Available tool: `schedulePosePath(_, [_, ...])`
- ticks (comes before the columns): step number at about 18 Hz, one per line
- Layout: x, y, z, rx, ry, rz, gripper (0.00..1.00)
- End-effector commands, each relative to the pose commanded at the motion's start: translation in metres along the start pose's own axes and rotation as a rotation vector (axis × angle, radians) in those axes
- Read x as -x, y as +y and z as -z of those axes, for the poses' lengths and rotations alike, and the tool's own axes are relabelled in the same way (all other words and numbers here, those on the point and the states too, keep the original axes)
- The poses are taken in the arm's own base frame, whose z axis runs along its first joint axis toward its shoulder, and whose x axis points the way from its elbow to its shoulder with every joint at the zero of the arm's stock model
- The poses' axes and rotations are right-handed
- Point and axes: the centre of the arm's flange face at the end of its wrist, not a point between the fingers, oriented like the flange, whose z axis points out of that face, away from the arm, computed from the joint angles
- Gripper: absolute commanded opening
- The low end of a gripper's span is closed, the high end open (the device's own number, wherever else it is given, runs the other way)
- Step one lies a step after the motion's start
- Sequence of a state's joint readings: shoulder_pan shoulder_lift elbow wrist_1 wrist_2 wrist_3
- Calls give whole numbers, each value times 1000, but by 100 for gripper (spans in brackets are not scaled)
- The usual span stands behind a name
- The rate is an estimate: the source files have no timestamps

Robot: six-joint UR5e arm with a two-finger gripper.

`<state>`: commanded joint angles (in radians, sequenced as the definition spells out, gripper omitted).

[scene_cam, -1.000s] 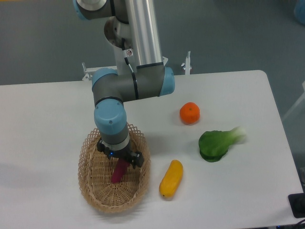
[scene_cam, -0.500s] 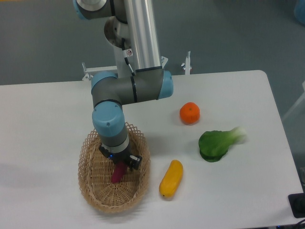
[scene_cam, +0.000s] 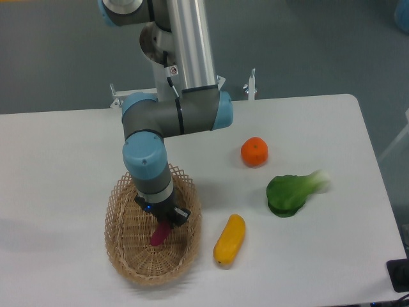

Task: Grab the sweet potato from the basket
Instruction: 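Close the gripper around the purple sweet potato in the basket, then lift the held sweet potato up out of the basket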

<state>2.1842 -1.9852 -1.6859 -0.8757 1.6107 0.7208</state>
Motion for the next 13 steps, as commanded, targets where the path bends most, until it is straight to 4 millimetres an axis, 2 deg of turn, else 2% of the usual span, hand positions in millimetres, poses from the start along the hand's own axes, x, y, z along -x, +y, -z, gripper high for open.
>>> schedulePosePath(3, [28,18,34,-2,-8,-20,28])
schedulePosePath(6, [67,49,62,-11,4,-46,28])
schedulePosePath(11, [143,119,107,-24,31,-107,28])
schedulePosePath(13, [167,145,114,-10,46,-137,28])
